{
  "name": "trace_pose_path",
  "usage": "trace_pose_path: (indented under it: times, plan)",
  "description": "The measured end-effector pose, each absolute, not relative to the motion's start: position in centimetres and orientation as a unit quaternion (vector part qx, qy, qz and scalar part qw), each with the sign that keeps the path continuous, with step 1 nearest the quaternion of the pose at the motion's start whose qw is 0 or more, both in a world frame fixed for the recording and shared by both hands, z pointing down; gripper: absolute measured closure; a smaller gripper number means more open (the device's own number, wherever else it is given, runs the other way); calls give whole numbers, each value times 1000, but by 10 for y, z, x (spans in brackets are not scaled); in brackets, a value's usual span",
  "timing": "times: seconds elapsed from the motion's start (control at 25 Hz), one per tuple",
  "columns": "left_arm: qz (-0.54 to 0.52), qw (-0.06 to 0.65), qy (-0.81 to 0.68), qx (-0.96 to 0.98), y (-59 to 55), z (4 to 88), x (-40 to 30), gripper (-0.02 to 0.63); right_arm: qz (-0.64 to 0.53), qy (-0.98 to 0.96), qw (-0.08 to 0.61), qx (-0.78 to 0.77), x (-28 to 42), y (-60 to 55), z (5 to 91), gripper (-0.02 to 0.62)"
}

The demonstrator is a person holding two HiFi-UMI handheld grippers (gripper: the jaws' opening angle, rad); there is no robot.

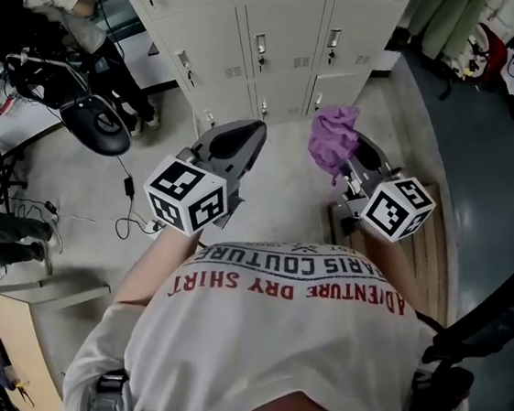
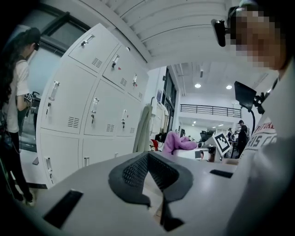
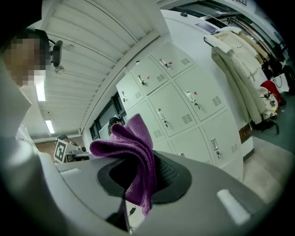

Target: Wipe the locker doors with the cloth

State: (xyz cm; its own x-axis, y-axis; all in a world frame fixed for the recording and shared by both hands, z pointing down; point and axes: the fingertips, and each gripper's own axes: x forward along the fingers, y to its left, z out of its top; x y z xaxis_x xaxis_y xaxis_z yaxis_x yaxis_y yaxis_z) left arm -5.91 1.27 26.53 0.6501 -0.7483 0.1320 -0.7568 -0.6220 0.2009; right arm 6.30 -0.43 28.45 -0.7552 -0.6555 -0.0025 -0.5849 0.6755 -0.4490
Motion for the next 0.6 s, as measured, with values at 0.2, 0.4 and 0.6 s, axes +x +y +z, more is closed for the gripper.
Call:
trace_pose_path:
  times: [0.2, 0.4, 0.6]
  plan:
    - [9, 116, -427, 897, -26, 261, -79, 604, -226, 909, 89, -338, 50, -41, 281, 528]
    - [8, 127, -428, 895, -65, 273, -86, 604, -222, 915, 71, -328, 34, -83, 289, 528]
    - [11, 127, -447, 885, -115, 284, -90, 604, -215, 924, 62, -311, 26, -138, 295, 529]
